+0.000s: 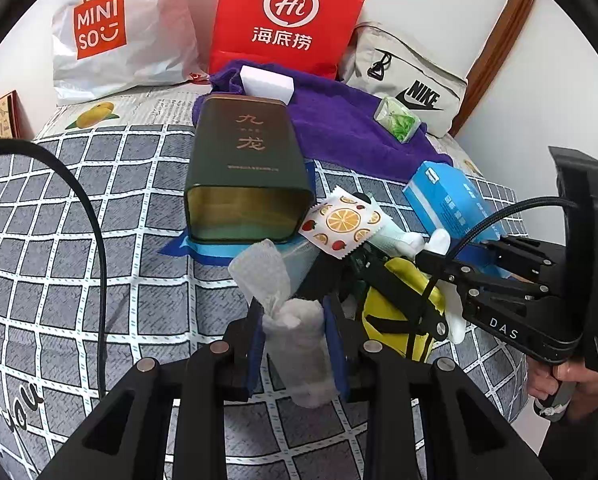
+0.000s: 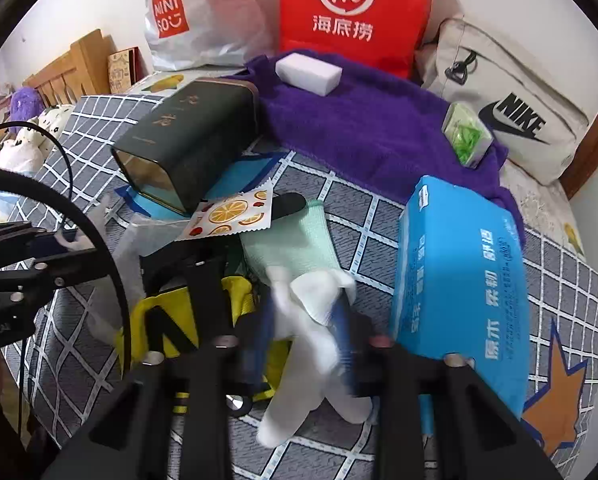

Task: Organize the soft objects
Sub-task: 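Grasp the white cloth with the left gripper while the right gripper grasps a white glove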

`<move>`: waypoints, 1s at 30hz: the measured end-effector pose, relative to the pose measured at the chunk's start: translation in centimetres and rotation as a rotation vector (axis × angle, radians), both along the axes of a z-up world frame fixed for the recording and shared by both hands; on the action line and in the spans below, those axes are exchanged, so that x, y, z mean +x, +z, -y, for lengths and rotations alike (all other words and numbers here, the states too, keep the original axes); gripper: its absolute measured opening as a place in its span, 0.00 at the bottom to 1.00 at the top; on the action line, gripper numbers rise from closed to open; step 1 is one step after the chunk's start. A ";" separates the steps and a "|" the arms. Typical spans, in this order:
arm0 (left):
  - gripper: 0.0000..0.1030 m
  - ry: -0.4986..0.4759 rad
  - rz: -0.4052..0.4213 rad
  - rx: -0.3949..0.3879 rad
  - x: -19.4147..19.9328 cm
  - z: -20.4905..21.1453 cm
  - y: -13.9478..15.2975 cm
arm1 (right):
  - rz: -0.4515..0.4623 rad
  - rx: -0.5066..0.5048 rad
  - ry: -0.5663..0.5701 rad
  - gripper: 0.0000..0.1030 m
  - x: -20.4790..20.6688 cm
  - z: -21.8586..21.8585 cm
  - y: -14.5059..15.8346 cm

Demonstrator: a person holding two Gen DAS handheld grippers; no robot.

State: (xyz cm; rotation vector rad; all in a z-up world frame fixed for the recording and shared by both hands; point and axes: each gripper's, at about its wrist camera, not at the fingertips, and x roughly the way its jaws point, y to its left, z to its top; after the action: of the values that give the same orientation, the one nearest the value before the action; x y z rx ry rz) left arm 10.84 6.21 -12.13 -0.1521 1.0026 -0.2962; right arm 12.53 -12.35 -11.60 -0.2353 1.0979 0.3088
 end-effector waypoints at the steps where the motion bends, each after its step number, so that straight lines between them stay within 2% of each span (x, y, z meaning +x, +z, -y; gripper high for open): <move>1: 0.26 0.001 0.003 -0.002 0.0 -0.1 0.0 | -0.009 0.006 0.002 0.23 0.2 0.1 -0.1; 6: 0.26 0.017 0.014 -0.028 0.6 -1.0 0.3 | -0.026 0.066 0.012 0.16 0.1 0.8 0.5; 11: 0.26 0.026 0.018 -0.050 1.1 -1.8 1.2 | -0.011 0.197 -0.026 0.15 -0.8 2.6 3.1; 16: 0.26 0.032 0.033 -0.061 1.5 -2.2 2.7 | 0.018 0.279 -0.046 0.15 -1.6 4.3 5.7; 24: 0.26 0.038 0.046 -0.075 2.0 -2.1 4.5 | 0.073 0.376 -0.021 0.15 -3.1 6.4 9.7; 30: 0.26 0.025 0.075 -0.066 2.5 -1.5 6.3 | 0.114 0.395 -0.005 0.15 -3.0 6.8 11.3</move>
State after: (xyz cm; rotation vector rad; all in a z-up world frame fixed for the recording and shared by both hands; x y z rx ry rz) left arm 13.31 7.75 -5.82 -0.2122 0.9169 -0.3097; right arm 9.56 -19.18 -0.27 0.1005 0.9036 0.4942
